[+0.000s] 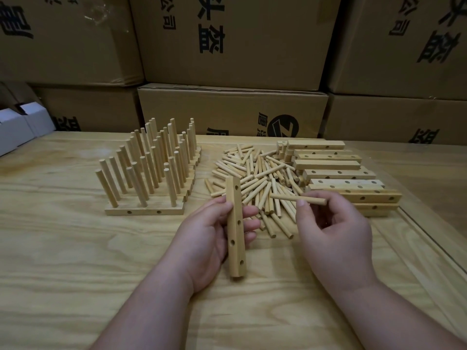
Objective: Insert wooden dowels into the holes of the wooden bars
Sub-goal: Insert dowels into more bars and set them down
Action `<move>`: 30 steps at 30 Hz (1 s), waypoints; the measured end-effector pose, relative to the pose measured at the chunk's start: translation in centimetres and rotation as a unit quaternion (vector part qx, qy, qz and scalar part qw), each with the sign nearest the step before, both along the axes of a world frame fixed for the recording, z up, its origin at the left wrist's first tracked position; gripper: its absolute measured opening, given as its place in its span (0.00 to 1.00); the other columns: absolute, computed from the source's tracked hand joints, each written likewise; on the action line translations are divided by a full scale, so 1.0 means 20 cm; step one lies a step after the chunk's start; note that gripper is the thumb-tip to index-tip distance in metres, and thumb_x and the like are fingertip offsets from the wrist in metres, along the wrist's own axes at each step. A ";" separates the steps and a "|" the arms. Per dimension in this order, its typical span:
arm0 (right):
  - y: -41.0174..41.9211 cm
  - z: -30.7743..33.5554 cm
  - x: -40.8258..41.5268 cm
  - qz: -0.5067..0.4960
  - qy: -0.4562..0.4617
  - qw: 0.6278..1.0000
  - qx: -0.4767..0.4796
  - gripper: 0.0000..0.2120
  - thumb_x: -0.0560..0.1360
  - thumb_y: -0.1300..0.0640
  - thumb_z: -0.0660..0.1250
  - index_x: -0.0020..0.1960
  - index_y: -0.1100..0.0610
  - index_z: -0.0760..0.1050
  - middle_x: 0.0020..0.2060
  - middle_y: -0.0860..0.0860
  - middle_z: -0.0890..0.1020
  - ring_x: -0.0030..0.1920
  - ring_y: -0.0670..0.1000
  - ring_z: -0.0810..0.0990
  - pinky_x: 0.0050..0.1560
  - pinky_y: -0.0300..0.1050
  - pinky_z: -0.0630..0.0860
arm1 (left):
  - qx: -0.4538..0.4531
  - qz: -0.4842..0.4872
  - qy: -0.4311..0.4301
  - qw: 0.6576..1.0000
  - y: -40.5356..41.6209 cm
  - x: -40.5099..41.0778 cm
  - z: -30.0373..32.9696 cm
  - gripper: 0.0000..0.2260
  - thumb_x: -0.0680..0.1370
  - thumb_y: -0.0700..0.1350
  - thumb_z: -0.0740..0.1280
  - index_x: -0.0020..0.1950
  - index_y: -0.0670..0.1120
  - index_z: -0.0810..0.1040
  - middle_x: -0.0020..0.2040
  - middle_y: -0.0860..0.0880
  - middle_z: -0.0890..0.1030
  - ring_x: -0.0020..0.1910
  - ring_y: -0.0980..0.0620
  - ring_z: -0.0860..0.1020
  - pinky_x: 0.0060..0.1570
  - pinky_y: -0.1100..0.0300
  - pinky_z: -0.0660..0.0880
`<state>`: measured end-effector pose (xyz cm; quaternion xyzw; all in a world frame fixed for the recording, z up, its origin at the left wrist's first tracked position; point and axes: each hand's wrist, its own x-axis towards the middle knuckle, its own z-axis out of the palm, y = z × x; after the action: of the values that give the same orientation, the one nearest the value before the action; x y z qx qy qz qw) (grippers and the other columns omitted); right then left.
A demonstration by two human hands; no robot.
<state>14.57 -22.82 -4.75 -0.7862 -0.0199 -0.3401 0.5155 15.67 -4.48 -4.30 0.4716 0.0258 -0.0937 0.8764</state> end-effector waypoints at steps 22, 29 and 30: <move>0.02 -0.02 -0.02 0.123 -0.085 0.988 -0.030 0.04 0.72 0.58 0.71 0.45 0.49 0.80 0.37 0.46 0.81 0.36 0.48 0.80 0.34 0.37 0.75 | 0.048 -0.018 -0.021 0.998 -0.01 -0.01 -0.02 0.22 0.72 0.48 0.72 0.63 0.39 0.79 0.49 0.38 0.86 0.41 0.48 0.84 0.40 0.56 0.82; 0.01 -0.01 -0.02 0.137 -0.039 0.990 -0.023 0.04 0.74 0.55 0.69 0.42 0.47 0.77 0.32 0.44 0.80 0.33 0.47 0.79 0.32 0.32 0.71 | 0.070 -0.017 -0.016 0.997 0.00 -0.02 -0.01 0.13 0.65 0.45 0.77 0.49 0.43 0.87 0.45 0.43 0.86 0.37 0.52 0.83 0.34 0.62 0.79; 0.01 -0.01 -0.02 0.143 -0.033 0.989 -0.023 0.04 0.74 0.55 0.68 0.41 0.47 0.77 0.32 0.45 0.80 0.32 0.47 0.78 0.31 0.32 0.71 | 0.072 -0.018 -0.014 0.997 0.00 -0.02 -0.01 0.13 0.65 0.46 0.77 0.47 0.44 0.87 0.44 0.43 0.86 0.37 0.53 0.83 0.33 0.62 0.79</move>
<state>14.20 -22.70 -5.04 -0.7753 -0.1575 -0.2883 0.5395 15.29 -4.53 -4.50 0.5350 0.0120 -0.1006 0.8388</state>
